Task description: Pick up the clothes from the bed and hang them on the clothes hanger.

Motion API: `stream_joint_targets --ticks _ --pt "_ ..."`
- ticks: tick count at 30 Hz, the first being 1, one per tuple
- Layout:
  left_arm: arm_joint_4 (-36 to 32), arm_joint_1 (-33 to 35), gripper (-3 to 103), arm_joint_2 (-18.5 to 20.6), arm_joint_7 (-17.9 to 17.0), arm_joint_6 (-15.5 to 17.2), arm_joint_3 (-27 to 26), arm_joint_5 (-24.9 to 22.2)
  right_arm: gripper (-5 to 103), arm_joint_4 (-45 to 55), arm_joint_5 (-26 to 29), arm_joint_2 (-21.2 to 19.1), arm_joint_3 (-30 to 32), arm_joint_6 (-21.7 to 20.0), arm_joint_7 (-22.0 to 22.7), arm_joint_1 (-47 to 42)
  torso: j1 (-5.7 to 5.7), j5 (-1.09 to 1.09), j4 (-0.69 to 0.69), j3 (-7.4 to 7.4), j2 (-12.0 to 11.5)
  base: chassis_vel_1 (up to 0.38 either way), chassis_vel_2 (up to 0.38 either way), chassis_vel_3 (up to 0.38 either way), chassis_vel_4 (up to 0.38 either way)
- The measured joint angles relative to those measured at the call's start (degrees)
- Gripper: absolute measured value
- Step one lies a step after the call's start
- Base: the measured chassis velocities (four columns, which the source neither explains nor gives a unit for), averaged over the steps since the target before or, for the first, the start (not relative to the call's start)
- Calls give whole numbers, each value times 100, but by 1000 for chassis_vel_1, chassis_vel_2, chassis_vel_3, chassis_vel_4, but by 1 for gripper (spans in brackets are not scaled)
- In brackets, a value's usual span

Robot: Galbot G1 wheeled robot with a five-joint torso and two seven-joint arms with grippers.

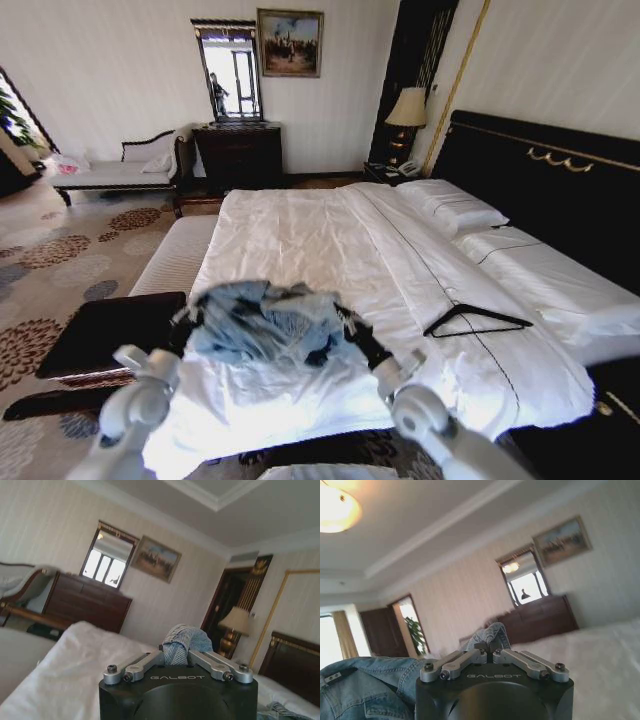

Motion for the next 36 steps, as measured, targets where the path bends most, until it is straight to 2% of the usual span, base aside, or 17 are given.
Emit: stream_joint_targets --ticks 2,3,6,7,10,11,16,18,19,23,29,30,31,33,35,36 --pt "-169 -198 3 228 -168 88 -119 -371 1 -24 264 -125 21 86 -229 426 0 0 0 0 0 0 0 0 0" --pt "-169 -198 3 228 -168 88 -119 -371 1 -24 264 -125 21 86 -229 426 0 0 0 0 0 0 0 0 0" --pt "-343 -846 3 796 -491 250 -335 -1129 1 -163 909 -311 -103 169 -533 1421 1 -2 -1 1 0 0 0 0 0" --pt "-343 -846 3 796 -491 250 -335 -1129 1 -163 909 -311 -103 169 -533 1421 1 -2 -1 1 0 0 0 0 0" --pt "-370 -1389 3 1393 -765 341 -618 -1796 1 -412 1384 -389 -278 188 -547 2394 1 0 0 2 -1 0 0 0 0" --pt "-370 -1389 3 1393 -765 341 -618 -1796 1 -412 1384 -389 -278 188 -547 2394 1 0 0 2 -1 0 0 0 0" --pt "-355 -1954 3 2316 -1055 386 -1081 -2642 1 -531 1954 -561 -225 182 -604 3424 3 -1 0 1 -1 0 0 0 0" --pt "-367 -1967 3 2361 -1067 386 -1123 -2689 1 -533 1985 -572 -203 180 -612 3472 3 -1 0 1 -1 0 0 0 0" --pt "-427 -1977 3 2491 -1107 387 -1294 -2867 1 -531 2121 -611 -100 176 -635 3614 1 0 0 0 -1 0 0 0 0" --pt "-638 -1810 3 2551 -1121 395 -1501 -3064 1 -426 2245 -727 58 168 -652 3630 -1 0 1 -1 0 0 0 0 0" --pt "-1267 -1425 3 2227 -1307 443 -1600 -3352 1 180 2046 -1022 490 156 -722 2944 1 0 -1 0 0 0 0 0 0" --pt "-1565 -1276 3 2072 -1460 473 -1745 -3616 1 470 2057 -1130 758 154 -732 2592 0 0 -1 0 0 0 0 0 0" --pt "-1565 -1276 3 2072 -1460 473 -1745 -3616 1 470 2057 -1130 758 154 -732 2592 0 0 -1 0 0 0 0 0 0" --pt "-1915 -1131 3 1941 -1620 512 -2010 -3959 1 834 2180 -1264 1082 146 -724 2247 0 2 -2 -1 0 0 0 0 0" --pt "-2248 -945 3 1873 -1794 539 -2463 -4515 1 1282 2436 -1426 1441 144 -543 1995 -2 2 -2 -2 2 0 0 0 0" --pt "-2248 -945 3 1873 -1794 539 -2463 -4515 1 1282 2436 -1426 1441 144 -543 1995 -2 2 -2 -2 2 0 0 0 0"
